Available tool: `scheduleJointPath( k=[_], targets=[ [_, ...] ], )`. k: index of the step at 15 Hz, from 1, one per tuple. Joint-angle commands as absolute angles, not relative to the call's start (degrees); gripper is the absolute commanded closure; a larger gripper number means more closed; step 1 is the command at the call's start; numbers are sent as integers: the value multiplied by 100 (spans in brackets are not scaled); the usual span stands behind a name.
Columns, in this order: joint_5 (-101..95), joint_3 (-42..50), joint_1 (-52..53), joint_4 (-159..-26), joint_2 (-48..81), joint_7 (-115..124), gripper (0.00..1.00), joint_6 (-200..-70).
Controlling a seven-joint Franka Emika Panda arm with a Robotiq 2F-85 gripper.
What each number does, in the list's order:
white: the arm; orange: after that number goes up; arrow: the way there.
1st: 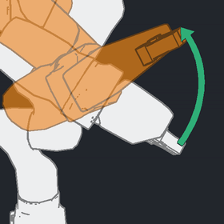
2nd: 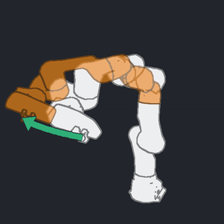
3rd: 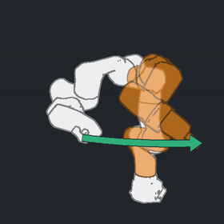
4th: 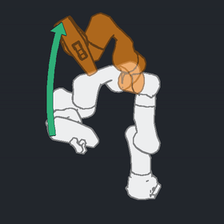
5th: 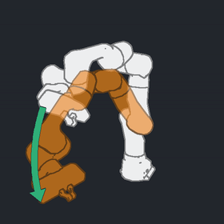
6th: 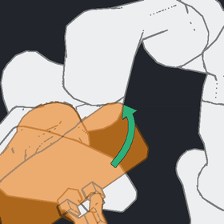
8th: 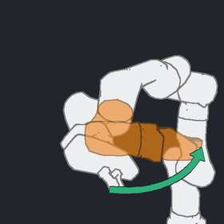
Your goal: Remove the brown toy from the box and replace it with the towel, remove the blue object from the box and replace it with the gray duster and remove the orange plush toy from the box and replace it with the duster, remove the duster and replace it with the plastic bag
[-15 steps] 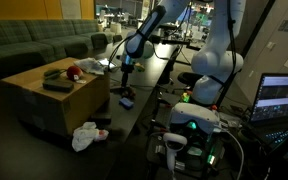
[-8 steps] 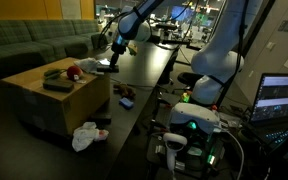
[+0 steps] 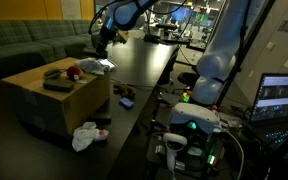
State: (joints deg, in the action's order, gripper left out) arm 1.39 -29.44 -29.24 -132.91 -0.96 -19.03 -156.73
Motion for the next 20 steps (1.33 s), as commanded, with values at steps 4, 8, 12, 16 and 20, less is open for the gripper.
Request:
scheduleJointPath(
  k=[4, 8, 12, 16, 20],
  targets=[
    [-1018, -962, -821, -11937, 1380, -830, 66, -15960],
    [-876, -512, -323, -11174, 2172, -763, 66, -16188],
    [-839, -269, -138, -10481, 2796, -710, 66, -16248],
    [-918, -13, 6, -9928, 3279, -563, 66, -16316],
    [-912, 172, 107, -9535, 3635, -443, 66, -16309]
  ],
)
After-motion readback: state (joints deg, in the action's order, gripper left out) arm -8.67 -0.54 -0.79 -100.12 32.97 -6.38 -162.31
